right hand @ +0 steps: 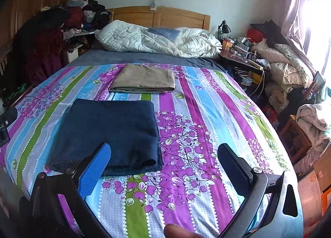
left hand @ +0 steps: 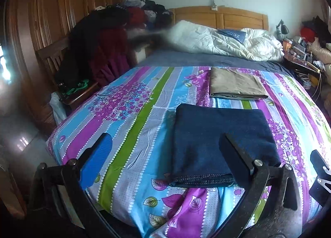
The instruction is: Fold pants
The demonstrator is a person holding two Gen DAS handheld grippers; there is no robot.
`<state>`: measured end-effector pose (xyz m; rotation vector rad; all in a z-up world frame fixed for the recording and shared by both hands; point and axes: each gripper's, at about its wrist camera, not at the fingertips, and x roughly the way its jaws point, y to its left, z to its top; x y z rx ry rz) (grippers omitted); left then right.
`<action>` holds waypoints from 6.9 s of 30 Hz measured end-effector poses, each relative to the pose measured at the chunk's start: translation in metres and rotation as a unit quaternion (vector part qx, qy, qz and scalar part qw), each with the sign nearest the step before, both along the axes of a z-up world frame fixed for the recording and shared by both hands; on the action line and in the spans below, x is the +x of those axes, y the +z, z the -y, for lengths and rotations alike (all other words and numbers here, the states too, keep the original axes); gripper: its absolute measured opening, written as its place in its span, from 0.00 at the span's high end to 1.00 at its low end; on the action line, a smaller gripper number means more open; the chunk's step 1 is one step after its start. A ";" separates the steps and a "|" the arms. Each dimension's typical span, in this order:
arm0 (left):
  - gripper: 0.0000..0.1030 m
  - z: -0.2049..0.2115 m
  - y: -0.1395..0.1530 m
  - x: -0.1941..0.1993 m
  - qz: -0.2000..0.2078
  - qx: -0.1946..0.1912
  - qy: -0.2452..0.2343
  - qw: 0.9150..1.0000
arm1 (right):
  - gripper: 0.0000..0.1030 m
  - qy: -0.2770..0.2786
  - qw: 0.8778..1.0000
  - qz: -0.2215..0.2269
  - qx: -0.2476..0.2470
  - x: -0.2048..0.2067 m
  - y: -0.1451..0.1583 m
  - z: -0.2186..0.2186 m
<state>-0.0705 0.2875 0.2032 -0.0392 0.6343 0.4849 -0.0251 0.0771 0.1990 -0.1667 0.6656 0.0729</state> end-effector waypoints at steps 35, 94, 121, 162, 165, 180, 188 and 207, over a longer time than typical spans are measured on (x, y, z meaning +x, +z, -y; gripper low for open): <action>0.00 0.016 -0.016 -0.001 -0.036 0.031 -0.020 0.999 | 0.00 0.011 0.997 -0.077 -0.006 0.012 -0.035 -0.009; 0.00 0.025 -0.041 0.003 -0.074 -0.035 -0.083 0.993 | 0.00 0.008 0.995 -0.096 -0.036 0.016 -0.051 -0.004; 0.00 0.028 -0.040 0.002 -0.075 -0.034 -0.090 0.993 | 0.00 0.008 0.994 -0.101 -0.032 0.015 -0.051 -0.002; 0.00 0.024 -0.045 0.004 -0.084 -0.032 -0.088 0.992 | 0.00 -0.004 0.993 -0.118 0.003 0.016 -0.051 0.001; 0.00 0.024 -0.045 0.004 -0.083 -0.033 -0.088 0.992 | 0.00 -0.005 0.993 -0.115 0.002 0.016 -0.051 0.000; 0.00 0.023 -0.047 0.003 -0.087 -0.032 -0.088 0.992 | 0.00 -0.003 0.994 -0.112 -0.004 0.015 -0.051 -0.002; 0.00 0.021 -0.046 0.002 -0.082 -0.033 -0.083 0.993 | 0.00 -0.007 0.995 -0.099 -0.011 0.013 -0.046 -0.003; 0.00 0.019 -0.043 0.001 -0.076 -0.034 -0.080 0.993 | 0.00 -0.012 0.995 -0.102 -0.004 0.014 -0.044 0.003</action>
